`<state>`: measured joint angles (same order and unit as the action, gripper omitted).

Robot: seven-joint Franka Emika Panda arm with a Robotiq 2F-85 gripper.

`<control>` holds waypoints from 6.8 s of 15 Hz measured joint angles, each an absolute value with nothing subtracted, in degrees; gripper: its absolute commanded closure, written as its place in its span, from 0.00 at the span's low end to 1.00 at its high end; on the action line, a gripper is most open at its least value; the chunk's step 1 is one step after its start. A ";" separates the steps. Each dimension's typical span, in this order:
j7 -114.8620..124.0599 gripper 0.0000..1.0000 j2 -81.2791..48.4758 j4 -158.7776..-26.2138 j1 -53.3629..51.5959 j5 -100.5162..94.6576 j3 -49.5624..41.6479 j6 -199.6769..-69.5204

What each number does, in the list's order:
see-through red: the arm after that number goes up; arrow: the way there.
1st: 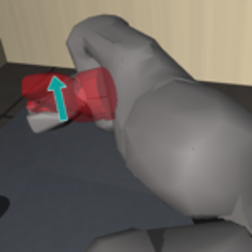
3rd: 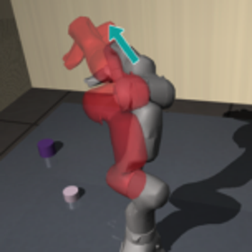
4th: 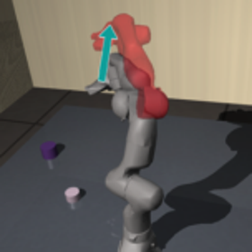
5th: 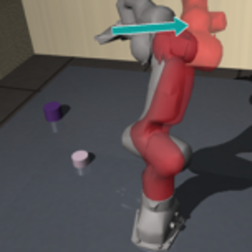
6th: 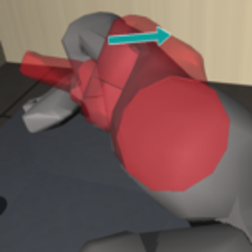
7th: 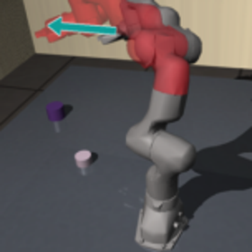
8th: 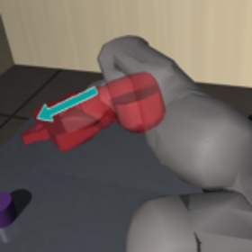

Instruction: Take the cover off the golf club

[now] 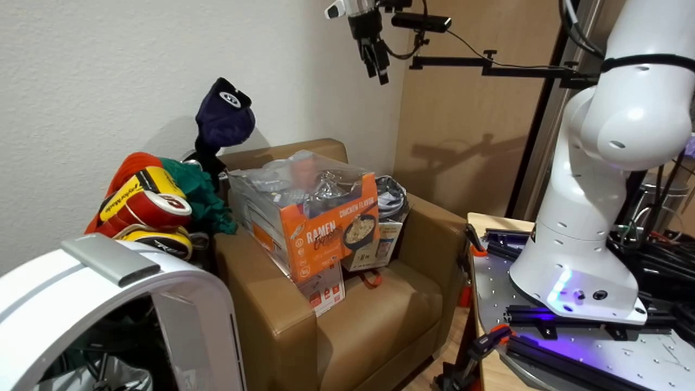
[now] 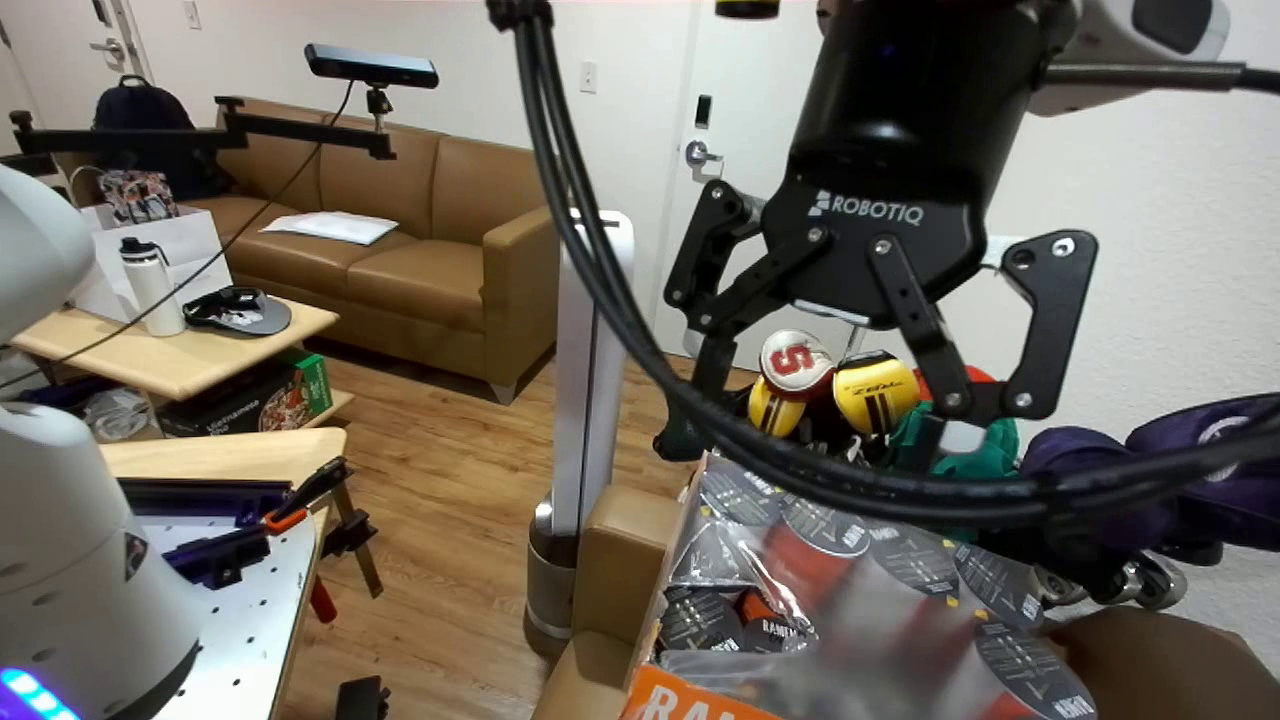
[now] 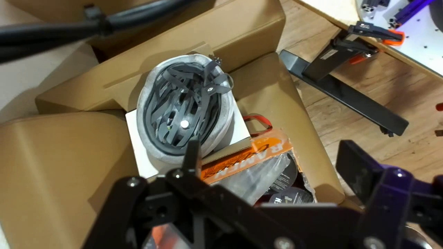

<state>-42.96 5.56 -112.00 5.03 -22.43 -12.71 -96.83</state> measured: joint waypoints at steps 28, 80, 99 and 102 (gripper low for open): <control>-93.55 0.00 -13.94 -103.42 6.67 -21.82 -6.86 -140.66; -131.47 0.94 -25.53 -95.23 6.64 -21.65 -4.03 -156.13; -87.46 0.94 -8.73 -112.66 -5.50 -50.48 -17.61 -157.99; -87.40 0.94 -5.74 -116.21 -2.14 -46.33 -12.45 -155.34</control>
